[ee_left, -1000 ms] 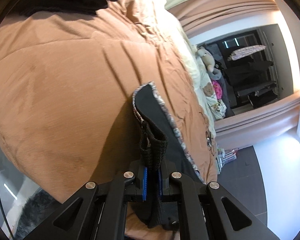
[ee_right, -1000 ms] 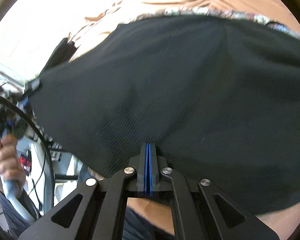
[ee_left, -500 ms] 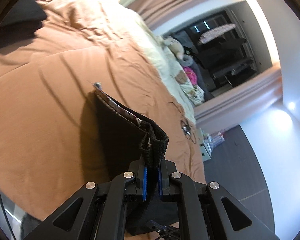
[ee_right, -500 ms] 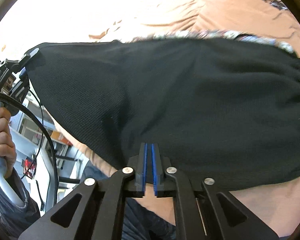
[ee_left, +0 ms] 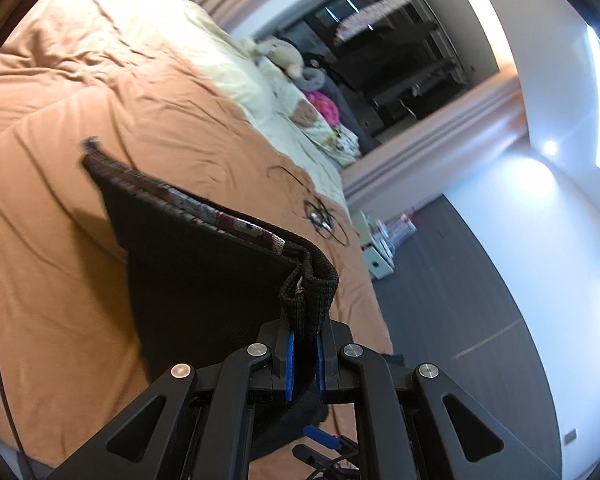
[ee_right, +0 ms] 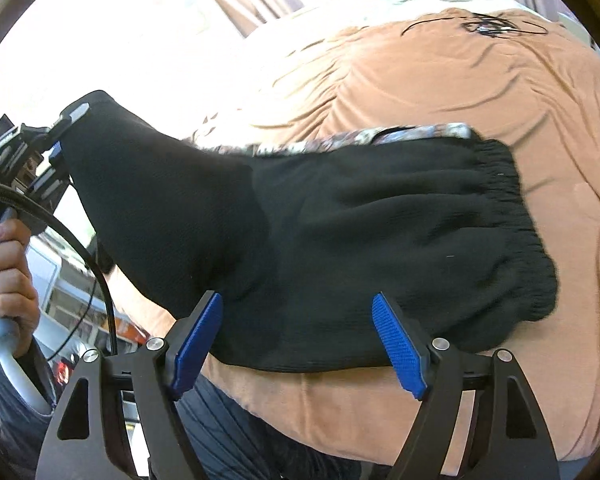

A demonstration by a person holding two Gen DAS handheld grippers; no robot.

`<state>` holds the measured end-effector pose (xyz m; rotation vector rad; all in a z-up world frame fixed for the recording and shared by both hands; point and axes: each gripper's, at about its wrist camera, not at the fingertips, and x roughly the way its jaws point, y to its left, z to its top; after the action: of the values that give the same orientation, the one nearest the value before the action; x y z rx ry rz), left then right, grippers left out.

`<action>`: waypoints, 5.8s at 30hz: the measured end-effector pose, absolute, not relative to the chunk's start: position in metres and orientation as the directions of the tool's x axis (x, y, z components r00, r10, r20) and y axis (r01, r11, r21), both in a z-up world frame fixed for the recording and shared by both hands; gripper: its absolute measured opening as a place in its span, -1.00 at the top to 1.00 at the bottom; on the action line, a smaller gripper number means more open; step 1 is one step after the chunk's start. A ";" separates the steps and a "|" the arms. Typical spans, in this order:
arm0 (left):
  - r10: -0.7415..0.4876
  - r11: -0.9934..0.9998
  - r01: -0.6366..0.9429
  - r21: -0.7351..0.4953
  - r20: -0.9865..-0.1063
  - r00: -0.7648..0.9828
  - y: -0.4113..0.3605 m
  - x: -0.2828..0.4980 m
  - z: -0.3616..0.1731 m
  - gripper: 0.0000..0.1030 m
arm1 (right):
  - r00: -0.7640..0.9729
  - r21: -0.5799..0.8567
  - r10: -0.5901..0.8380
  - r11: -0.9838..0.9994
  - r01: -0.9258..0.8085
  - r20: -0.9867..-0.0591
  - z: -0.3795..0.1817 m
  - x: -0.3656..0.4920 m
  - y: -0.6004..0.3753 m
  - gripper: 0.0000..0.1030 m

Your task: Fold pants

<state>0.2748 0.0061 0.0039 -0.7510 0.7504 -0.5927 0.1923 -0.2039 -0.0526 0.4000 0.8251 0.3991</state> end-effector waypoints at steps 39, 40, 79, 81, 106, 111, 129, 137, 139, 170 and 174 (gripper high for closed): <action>-0.796 0.603 0.223 -0.766 -0.561 0.227 -0.134 0.247 -0.095 -0.59 | 0.672 0.547 0.409 0.837 -0.008 -0.617 -0.059 0.098 -0.291 -0.48; -0.786 0.615 0.210 -0.760 -0.569 0.243 -0.126 0.250 -0.097 -0.59 | 0.668 0.539 0.409 0.842 -0.014 -0.622 -0.058 0.101 -0.288 -0.48; -0.569 0.778 -0.032 -0.628 -0.725 0.388 -0.018 0.336 -0.176 0.67 | 0.528 0.413 0.369 0.910 -0.037 -0.765 -0.095 0.166 -0.238 0.80; -0.566 0.780 -0.010 -0.626 -0.712 0.416 -0.018 0.334 -0.162 0.76 | 0.531 0.415 0.376 0.908 -0.049 -0.759 -0.093 0.163 -0.238 0.83; -0.651 0.750 0.233 -0.620 -0.625 0.431 -0.138 0.414 -0.041 0.81 | 0.577 0.517 0.476 0.849 -0.107 -0.664 -0.087 0.144 -0.264 0.87; -0.637 0.767 0.265 -0.585 -0.647 0.419 -0.162 0.421 -0.040 0.50 | 0.579 0.530 0.483 0.842 -0.101 -0.657 -0.090 0.144 -0.270 0.88; -0.540 0.838 0.157 -0.524 -0.750 0.381 -0.094 0.358 -0.099 -0.09 | 0.601 0.569 0.496 0.818 -0.081 -0.627 -0.090 0.130 -0.278 0.90; -0.527 0.844 0.110 -0.524 -0.775 0.349 -0.071 0.326 -0.125 -0.09 | 0.610 0.576 0.472 0.817 -0.031 -0.637 -0.094 0.120 -0.290 0.90; -0.526 0.845 0.103 -0.525 -0.779 0.340 -0.068 0.320 -0.130 -0.09 | 0.604 0.575 0.466 0.818 -0.016 -0.647 -0.095 0.120 -0.292 0.89; -0.536 0.827 0.020 -0.563 -0.775 0.336 -0.043 0.308 -0.156 0.06 | 0.621 0.554 0.486 0.827 -0.098 -0.615 -0.057 0.245 -0.292 0.01; -0.534 0.826 0.009 -0.563 -0.778 0.331 -0.042 0.311 -0.160 0.09 | 0.607 0.554 0.489 0.827 -0.094 -0.627 -0.062 0.262 -0.290 0.04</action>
<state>0.3114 -0.0416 -0.1599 -0.5139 1.1919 -0.3755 0.2624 -0.2905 -0.0616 0.5049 0.8594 0.3540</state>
